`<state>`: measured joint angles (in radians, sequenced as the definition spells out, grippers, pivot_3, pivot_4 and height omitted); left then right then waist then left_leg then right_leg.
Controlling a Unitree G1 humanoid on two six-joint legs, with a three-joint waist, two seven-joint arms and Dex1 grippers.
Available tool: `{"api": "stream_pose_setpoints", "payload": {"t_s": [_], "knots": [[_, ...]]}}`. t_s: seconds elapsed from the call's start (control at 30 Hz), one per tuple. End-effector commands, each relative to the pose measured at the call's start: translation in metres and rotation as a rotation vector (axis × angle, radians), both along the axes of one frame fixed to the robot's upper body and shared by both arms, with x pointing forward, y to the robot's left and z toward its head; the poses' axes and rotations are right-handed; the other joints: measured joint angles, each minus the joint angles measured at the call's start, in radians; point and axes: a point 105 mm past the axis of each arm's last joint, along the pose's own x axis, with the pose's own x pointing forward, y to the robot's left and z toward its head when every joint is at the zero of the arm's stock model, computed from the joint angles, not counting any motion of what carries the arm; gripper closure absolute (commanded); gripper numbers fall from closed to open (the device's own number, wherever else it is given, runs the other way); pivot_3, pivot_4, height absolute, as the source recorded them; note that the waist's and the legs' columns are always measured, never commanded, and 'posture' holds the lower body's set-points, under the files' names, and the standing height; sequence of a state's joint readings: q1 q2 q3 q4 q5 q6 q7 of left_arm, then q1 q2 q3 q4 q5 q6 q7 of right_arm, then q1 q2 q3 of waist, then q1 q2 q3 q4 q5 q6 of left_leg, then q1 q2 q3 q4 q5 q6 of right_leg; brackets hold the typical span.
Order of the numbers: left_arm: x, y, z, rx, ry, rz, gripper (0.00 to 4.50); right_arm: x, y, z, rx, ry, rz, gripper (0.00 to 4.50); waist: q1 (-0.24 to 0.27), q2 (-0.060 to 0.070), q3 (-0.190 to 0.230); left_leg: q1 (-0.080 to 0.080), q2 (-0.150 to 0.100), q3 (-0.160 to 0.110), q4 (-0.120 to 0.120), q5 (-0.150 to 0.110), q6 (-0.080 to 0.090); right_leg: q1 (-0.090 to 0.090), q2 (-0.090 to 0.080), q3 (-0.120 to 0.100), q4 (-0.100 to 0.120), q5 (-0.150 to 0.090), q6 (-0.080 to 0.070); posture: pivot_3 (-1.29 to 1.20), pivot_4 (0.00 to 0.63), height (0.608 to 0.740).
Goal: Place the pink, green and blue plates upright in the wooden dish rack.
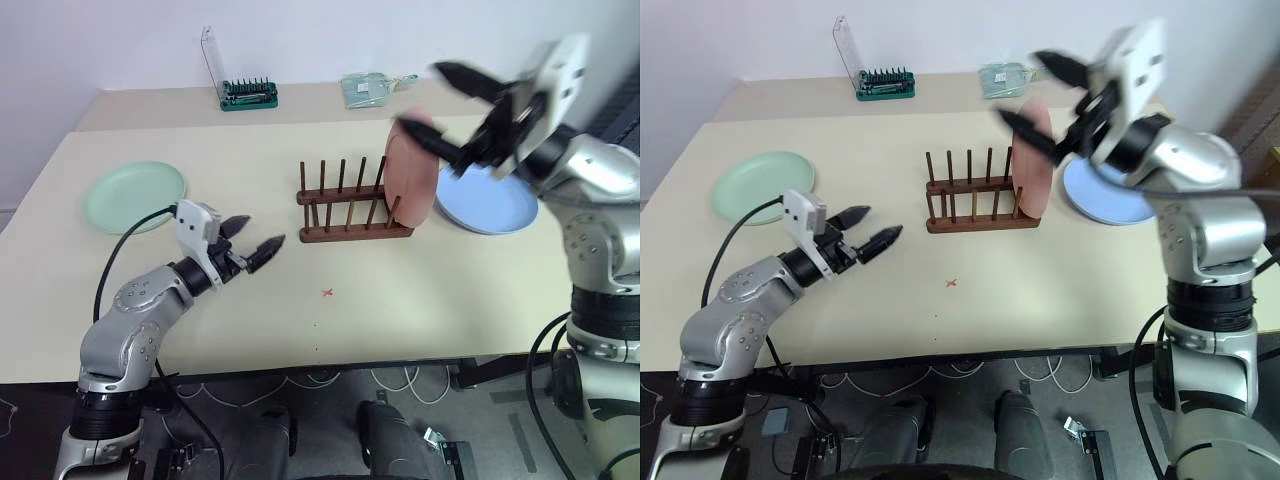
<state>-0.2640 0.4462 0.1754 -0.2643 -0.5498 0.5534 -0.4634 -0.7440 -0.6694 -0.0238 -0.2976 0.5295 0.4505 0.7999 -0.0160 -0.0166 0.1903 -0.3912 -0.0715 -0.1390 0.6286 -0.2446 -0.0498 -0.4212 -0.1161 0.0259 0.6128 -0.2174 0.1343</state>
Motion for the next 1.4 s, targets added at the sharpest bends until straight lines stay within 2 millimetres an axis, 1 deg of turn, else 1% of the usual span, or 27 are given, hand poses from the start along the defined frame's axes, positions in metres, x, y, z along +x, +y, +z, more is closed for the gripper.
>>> {"api": "stream_pose_setpoints", "payload": {"t_s": [0.03, 0.07, 0.1, 0.13, 0.17, 0.23, 0.27, 0.33, 0.37, 0.43, 0.5, 0.6, 0.67, 0.83, 0.93, 1.0, 1.03, 1.07, 1.1, 1.17, 1.2, 1.23, 1.37, 1.4], "knots": [[0.021, 0.061, 0.01, -0.05, -0.039, 0.37, 0.0, -0.003, 0.028, -0.036, -0.184, -0.006, 0.028, 0.57, 0.003, 0.0, 0.0, 0.0, 0.0, 0.0, 0.0, 0.0, 0.0, 0.0, 0.0, 0.0, 0.0, 0.0, 0.0, 0.0, 0.15, 0.74], [0.024, 0.077, 0.011, -0.074, -0.041, 0.472, 0.0, -0.002, 0.032, -0.045, -0.218, -0.013, 0.026, 0.57, 0.003, -0.001, 0.0, 0.0, 0.0, 0.0, 0.001, 0.0, 0.0, 0.0, 0.0, 0.0, 0.0, 0.0, 0.0, 0.0, 0.15, 0.74], [0.025, 0.086, 0.011, -0.09, -0.043, 0.528, 0.0, -0.001, 0.034, -0.05, -0.233, -0.02, 0.024, 0.57, 0.004, -0.001, 0.0, 0.0, 0.0, 0.0, 0.001, 0.0, 0.0, 0.0, 0.0, 0.0, 0.0, 0.0, 0.0, 0.0, 0.15, 0.74], [0.025, 0.089, 0.012, -0.097, -0.048, 0.557, 0.0, 0.0, 0.035, -0.052, -0.24, -0.026, 0.022, 0.57, 0.004, -0.001, 0.0, 0.0, 0.0, 0.0, 0.001, 0.0, 0.0, 0.0, 0.0, 0.0, 0.0, 0.0, 0.0, 0.0, 0.15, 0.74], [0.026, 0.101, 0.013, -0.117, -0.041, 0.63, 0.0, 0.001, 0.037, -0.055, -0.236, -0.017, 0.026, 0.57, 0.004, -0.001, 0.0, 0.0, 0.0, 0.0, 0.001, 0.0, 0.0, -0.001, 0.0, 0.0, 0.0, 0.0, 0.0, 0.0, 0.15, 0.74], [0.022, 0.141, 0.016, -0.131, -0.03, 0.858, 0.0, 0.005, 0.041, -0.064, -0.226, 0.008, 0.033, 0.57, 0.005, -0.003, 0.0, -0.001, -0.001, 0.0, 0.001, 0.0, 0.0, -0.001, -0.001, 0.0, 0.0, 0.0, 0.0, 0.0, 0.15, 0.74], [0.02, 0.155, 0.016, -0.135, -0.017, 0.938, 0.0, 0.007, 0.043, -0.067, -0.224, 0.016, 0.036, 0.57, 0.005, -0.003, 0.0, -0.001, -0.001, -0.001, 0.001, 0.0, 0.0, -0.001, 0.0, 0.0, 0.0, 0.0, 0.0, 0.0, 0.15, 0.74], [0.016, 0.18, 0.007, -0.188, 0.062, 1.062, 0.0, 0.009, 0.044, -0.072, -0.239, 0.016, 0.04, 0.57, 0.003, -0.003, 0.0, -0.001, -0.001, -0.001, 0.001, 0.0, 0.0, -0.001, 0.0, 0.0, 0.001, 0.0, 0.0, 0.0, 0.15, 0.74], [0.015, 0.187, 0.001, -0.225, 0.103, 1.093, 0.0, 0.009, 0.045, -0.073, -0.239, 0.02, 0.043, 0.57, 0.002, -0.003, 0.0, -0.001, -0.001, -0.001, 0.001, 0.0, 0.0, -0.001, 0.0, 0.0, 0.001, 0.0, 0.0, 0.0, 0.15, 0.74], [0.016, 0.196, -0.008, -0.301, 0.178, 1.119, 0.0, 0.01, 0.045, -0.074, -0.239, 0.021, 0.048, 0.57, 0.003, -0.003, 0.0, -0.001, -0.001, -0.001, 0.001, 0.0, 0.0, -0.002, 0.0, 0.0, 0.001, 0.0, 0.0, 0.0, 0.15, 0.74], [0.018, 0.198, -0.01, -0.338, 0.206, 1.123, 0.0, 0.01, 0.046, -0.075, -0.238, 0.021, 0.049, 0.57, 0.003, -0.003, -0.001, -0.001, -0.001, -0.001, 0.001, 0.0, 0.0, -0.002, 0.0, 0.0, 0.001, 0.0, 0.0, 0.0, 0.15, 0.74], [0.028, 0.2, -0.015, -0.49, 0.279, 1.108, 0.0, 0.012, 0.046, -0.076, -0.236, 0.025, 0.042, 0.57, 0.007, -0.005, -0.001, -0.001, -0.001, -0.001, 0.001, 0.0, -0.001, -0.001, 0.0, 0.0, 0.001, 0.0, 0.0, 0.0, 0.15, 0.74], [0.042, 0.196, -0.019, -0.563, 0.336, 1.061, 0.0, 0.011, 0.044, -0.078, -0.234, 0.029, 0.033, 0.57, 0.007, -0.006, -0.002, -0.001, -0.001, -0.002, 0.002, 0.0, -0.001, -0.001, 0.0, -0.001, 0.002, 0.0, 0.0, 0.0, 0.15, 0.74], [0.062, 0.189, -0.024, -0.651, 0.396, 1.009, 0.0, 0.01, 0.041, -0.082, -0.234, 0.03, 0.014, 0.57, 0.0, -0.006, -0.002, -0.001, -0.001, -0.001, 0.001, 0.0, -0.001, -0.001, 0.0, -0.001, 0.002, 0.0, 0.0, 0.0, 0.15, 0.74], [0.067, 0.185, -0.026, -0.662, 0.411, 0.994, 0.86, 0.01, 0.038, -0.082, -0.236, 0.023, -0.006, 0.53, -0.004, -0.006, -0.002, -0.001, -0.001, -0.001, 0.001, 0.001, -0.002, -0.003, 0.0, -0.001, 0.002, 0.0, 0.0, 0.0, 0.15, 0.74], [0.067, 0.184, -0.027, -0.661, 0.415, 0.995, 1.77, 0.009, 0.036, -0.082, -0.234, 0.021, -0.015, 0.53, -0.003, -0.007, -0.002, -0.001, -0.001, -0.001, 0.0, 0.001, -0.002, -0.003, 0.0, -0.001, 0.003, 0.0, 0.0, 0.0, 0.15, 0.74], [0.067, 0.183, -0.027, -0.661, 0.415, 0.997, 2.45, 0.01, 0.036, -0.082, -0.234, 0.02, -0.02, 0.53, -0.002, -0.007, -0.002, -0.001, -0.001, -0.001, 0.001, 0.001, -0.002, -0.003, 0.0, -0.001, 0.003, 0.0, 0.0, 0.0, 0.15, 0.74], [0.067, 0.183, -0.028, -0.66, 0.416, 0.998, 2.84, 0.009, 0.035, -0.082, -0.234, 0.019, -0.023, 0.53, -0.001, -0.007, -0.002, -0.001, -0.001, -0.001, 0.001, 0.001, -0.002, -0.003, 0.0, -0.001, 0.003, 0.0, 0.0, 0.0, 0.15, 0.74], [0.066, 0.183, -0.029, -0.659, 0.418, 1.001, 3.37, 0.01, 0.035, -0.082, -0.234, 0.019, -0.025, 0.53, 0.0, -0.007, -0.002, -0.001, -0.001, -0.001, 0.001, 0.001, -0.002, -0.003, 0.0, -0.001, 0.003, 0.0, 0.0, 0.0, 0.15, 0.74], [0.065, 0.182, -0.029, -0.654, 0.415, 1.0, 4.27, 0.01, 0.035, -0.082, -0.235, 0.016, -0.027, 0.53, 0.0, -0.007, -0.002, -0.001, -0.001, -0.001, 0.001, 0.001, -0.002, -0.003, 0.0, -0.001, 0.003, 0.0, 0.0, 0.0, 0.15, 0.74], [0.065, 0.18, -0.027, -0.643, 0.401, 0.992, 4.44, 0.01, 0.035, -0.082, -0.235, 0.014, -0.027, 0.53, 0.0, -0.007, -0.002, -0.001, -0.001, -0.001, 0.001, 0.001, -0.002, -0.003, 0.0, -0.001, 0.003, 0.0, 0.0, 0.0, 0.15, 0.74], [0.065, 0.178, -0.022, -0.635, 0.373, 0.974, 4.44, 0.01, 0.035, -0.081, -0.236, 0.01, -0.027, 0.53, 0.001, -0.007, -0.002, -0.001, -0.001, -0.001, 0.001, 0.001, -0.002, -0.002, -0.001, -0.001, 0.003, 0.0, 0.0, 0.0, 0.15, 0.74], [0.068, 0.153, 0.015, -0.556, 0.201, 0.859, 4.44, 0.016, 0.037, -0.077, -0.24, -0.044, -0.052, 0.53, 0.001, -0.007, -0.002, -0.001, -0.001, -0.001, 0.001, 0.001, -0.003, -0.002, -0.001, -0.001, 0.003, 0.0, 0.0, 0.0, 0.15, 0.74], [0.067, 0.145, 0.024, -0.527, 0.162, 0.835, 4.44, 0.019, 0.037, -0.074, -0.248, -0.074, -0.071, 0.53, 0.003, -0.007, -0.002, -0.001, -0.001, -0.001, 0.001, 0.003, -0.005, -0.002, -0.001, -0.001, 0.003, 0.0, 0.0, 0.0, 0.15, 0.74]]}}
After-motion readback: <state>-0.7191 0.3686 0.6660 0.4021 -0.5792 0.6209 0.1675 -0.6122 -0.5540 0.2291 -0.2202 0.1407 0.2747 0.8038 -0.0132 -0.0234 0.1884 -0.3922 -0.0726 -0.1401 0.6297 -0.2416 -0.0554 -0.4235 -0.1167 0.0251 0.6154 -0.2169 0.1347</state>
